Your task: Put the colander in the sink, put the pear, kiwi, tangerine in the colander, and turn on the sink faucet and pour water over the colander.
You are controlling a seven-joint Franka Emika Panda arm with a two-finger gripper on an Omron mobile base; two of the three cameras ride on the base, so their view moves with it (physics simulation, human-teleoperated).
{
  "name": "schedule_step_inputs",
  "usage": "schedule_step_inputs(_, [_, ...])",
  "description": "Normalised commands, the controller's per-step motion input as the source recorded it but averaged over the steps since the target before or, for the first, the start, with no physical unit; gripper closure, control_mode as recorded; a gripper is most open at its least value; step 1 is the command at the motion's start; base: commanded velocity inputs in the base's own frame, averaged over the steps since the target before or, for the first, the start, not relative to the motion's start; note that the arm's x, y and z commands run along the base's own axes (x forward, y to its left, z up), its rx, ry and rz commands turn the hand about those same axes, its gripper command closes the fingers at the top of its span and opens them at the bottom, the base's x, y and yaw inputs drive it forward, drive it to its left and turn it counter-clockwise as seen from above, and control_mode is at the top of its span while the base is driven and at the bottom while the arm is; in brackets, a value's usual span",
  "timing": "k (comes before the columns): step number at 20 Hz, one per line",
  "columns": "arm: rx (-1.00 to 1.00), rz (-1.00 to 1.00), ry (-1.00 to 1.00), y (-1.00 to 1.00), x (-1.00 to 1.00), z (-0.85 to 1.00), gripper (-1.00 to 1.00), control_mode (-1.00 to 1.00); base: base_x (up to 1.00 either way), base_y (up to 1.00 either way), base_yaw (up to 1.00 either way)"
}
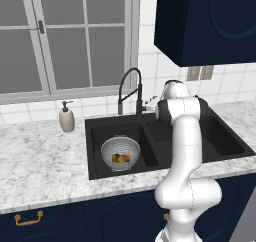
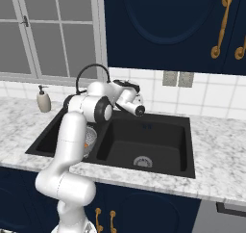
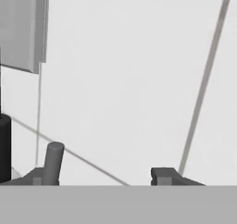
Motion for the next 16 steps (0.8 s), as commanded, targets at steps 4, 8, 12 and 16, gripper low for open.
schedule_step_inputs(4, [0.0, -0.06, -0.03, -0.02, 0.19, 0.0, 1.0, -1.0, 0.0, 0.0, 0.0])
schedule_step_inputs(8, [0.0, -0.04, 0.0, -0.31, 0.12, 0.0, 1.0, -1.0, 0.0, 0.0, 0.0])
schedule_step_inputs(12, [0.0, -0.03, 0.0, -0.5, 0.02, 0.0, 1.0, -1.0, 0.0, 0.0, 0.0])
schedule_step_inputs(16, [0.0, -0.03, 0.0, -0.57, 0.0, -0.03, 1.0, -1.0, 0.0, 0.0, 0.0])
